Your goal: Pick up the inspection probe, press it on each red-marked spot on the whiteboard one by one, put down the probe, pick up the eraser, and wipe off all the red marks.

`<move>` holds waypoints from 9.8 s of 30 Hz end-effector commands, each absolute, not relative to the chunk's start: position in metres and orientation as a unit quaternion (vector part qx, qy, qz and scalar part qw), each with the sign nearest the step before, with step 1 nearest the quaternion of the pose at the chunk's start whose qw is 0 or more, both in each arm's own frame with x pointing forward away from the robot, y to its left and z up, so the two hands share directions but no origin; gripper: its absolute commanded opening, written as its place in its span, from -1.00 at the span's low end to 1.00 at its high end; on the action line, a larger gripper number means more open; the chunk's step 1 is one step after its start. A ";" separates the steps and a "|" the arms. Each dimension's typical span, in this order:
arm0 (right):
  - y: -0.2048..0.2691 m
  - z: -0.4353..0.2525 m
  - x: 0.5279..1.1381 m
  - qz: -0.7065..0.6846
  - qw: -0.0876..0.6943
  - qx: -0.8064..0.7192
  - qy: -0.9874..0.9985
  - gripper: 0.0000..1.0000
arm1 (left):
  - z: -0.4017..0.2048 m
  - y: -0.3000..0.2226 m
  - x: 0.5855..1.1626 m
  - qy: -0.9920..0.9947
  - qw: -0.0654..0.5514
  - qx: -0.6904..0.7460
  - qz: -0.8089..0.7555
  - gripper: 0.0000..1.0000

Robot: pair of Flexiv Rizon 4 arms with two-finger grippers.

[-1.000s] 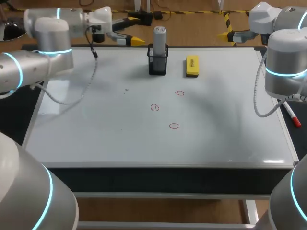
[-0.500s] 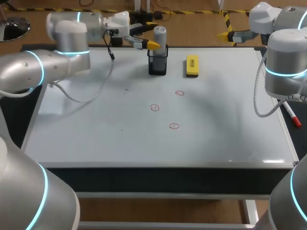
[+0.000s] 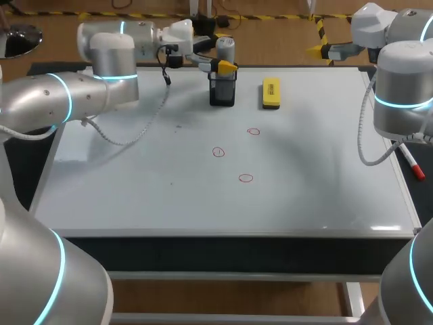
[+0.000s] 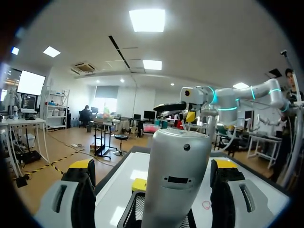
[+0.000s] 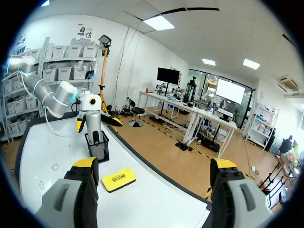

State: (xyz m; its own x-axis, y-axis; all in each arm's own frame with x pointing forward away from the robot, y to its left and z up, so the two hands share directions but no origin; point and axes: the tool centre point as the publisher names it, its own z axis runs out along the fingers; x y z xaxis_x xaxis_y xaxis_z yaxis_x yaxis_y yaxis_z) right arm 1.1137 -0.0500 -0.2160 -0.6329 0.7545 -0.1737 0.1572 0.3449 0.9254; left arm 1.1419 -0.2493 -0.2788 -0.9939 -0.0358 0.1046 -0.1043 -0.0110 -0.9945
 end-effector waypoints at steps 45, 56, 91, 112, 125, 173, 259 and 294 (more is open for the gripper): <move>-0.050 -0.216 1.114 0.488 0.306 0.300 0.761 1.00 | -0.171 -0.236 1.102 -0.711 -0.005 -0.006 0.703 -1.00; -0.050 -0.216 1.114 0.488 0.306 0.300 0.761 1.00 | -0.140 -0.202 1.089 -0.701 -0.054 0.017 0.711 -1.00; -0.050 -0.216 1.114 0.488 0.306 0.300 0.761 1.00 | -0.192 -0.041 1.022 -0.685 -0.161 0.095 0.704 -1.00; -0.050 -0.216 1.114 0.488 0.306 0.300 0.761 1.00 | -0.229 -0.014 1.029 -0.680 -0.143 0.113 0.710 -1.00; -0.050 -0.216 1.114 0.488 0.306 0.300 0.761 1.00 | -0.229 -0.014 1.029 -0.680 -0.143 0.113 0.710 -1.00; 0.054 -0.296 1.167 0.076 0.149 -0.436 0.884 1.00 | -0.229 -0.014 1.029 -0.680 -0.143 0.113 0.710 -1.00; 0.052 -0.417 1.142 0.007 0.013 -0.673 0.739 -1.00 | -0.229 -0.014 1.029 -0.680 -0.143 0.113 0.710 -1.00; -0.071 -0.320 1.104 0.001 0.039 -0.563 0.825 -1.00 | -0.229 -0.014 1.029 -0.680 -0.143 0.113 0.710 -1.00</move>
